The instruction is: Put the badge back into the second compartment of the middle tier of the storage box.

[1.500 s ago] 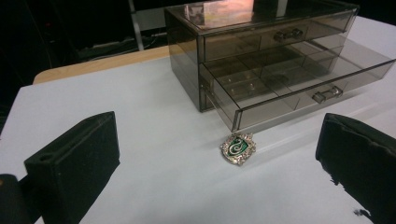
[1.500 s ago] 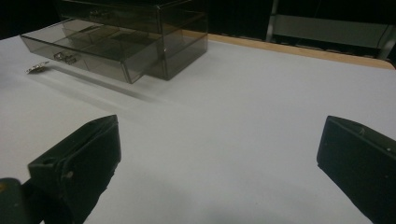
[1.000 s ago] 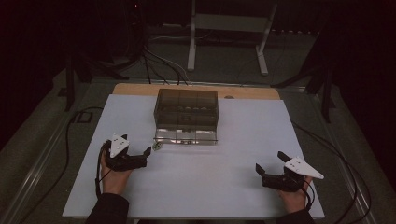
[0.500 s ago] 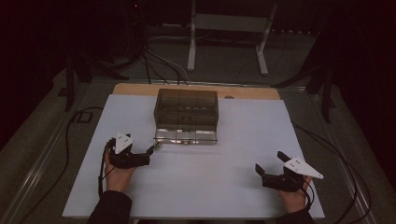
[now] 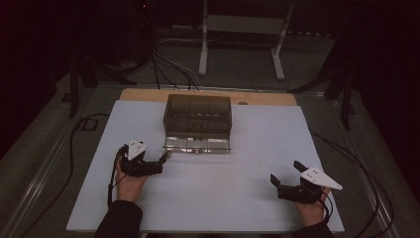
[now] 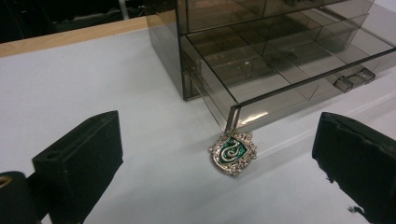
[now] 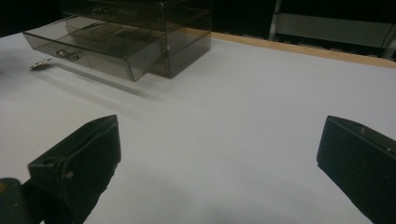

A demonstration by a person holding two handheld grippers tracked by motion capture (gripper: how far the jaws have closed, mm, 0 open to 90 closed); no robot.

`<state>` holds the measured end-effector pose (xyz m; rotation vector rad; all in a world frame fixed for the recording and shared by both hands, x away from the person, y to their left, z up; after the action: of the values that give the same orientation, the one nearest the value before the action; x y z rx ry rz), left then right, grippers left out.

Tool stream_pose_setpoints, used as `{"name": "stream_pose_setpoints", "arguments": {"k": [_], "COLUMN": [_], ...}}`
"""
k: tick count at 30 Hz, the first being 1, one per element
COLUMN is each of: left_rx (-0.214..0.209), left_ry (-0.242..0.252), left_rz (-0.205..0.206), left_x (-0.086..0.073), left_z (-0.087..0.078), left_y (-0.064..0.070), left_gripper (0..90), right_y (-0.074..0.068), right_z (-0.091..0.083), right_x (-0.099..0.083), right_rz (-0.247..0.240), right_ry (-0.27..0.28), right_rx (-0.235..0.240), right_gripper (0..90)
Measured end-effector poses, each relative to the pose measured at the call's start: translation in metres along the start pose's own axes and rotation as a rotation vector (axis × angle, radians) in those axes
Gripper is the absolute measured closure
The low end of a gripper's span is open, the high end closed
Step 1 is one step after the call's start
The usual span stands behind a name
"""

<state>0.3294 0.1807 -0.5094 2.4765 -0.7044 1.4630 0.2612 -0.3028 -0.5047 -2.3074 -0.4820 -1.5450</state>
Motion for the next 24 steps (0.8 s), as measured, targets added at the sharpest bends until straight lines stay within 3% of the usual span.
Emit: {"name": "stream_pose_setpoints", "arguments": {"k": [9, 24], "left_rx": [-0.036, -0.101], "left_ry": [-0.047, -0.109], "left_rz": [0.017, 0.058], "left_x": [0.0, -0.004], "left_z": [0.013, 0.025], "left_y": [0.006, 0.016], "left_gripper": [2.6, 17.2], "right_y": [0.0, -0.001], "right_z": [0.0, 0.001], "right_x": [0.0, 0.0], "right_rz": [-0.002, -0.005], "right_ry": [-0.001, -0.004], "right_rx": [0.002, 0.005], "right_gripper": [0.0, 0.0]}}
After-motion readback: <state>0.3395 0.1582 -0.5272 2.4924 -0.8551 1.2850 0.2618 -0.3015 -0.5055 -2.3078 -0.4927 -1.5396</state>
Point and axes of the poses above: each handheld gripper's, and its own axes: z roughly forward along the jaws, x roughly out of its top, y roughly to its right, the point moved 2 cm from there along z, roughly forward along the jaws, and after that the axes turned 4 degrees about z, right-handed, at the moved point
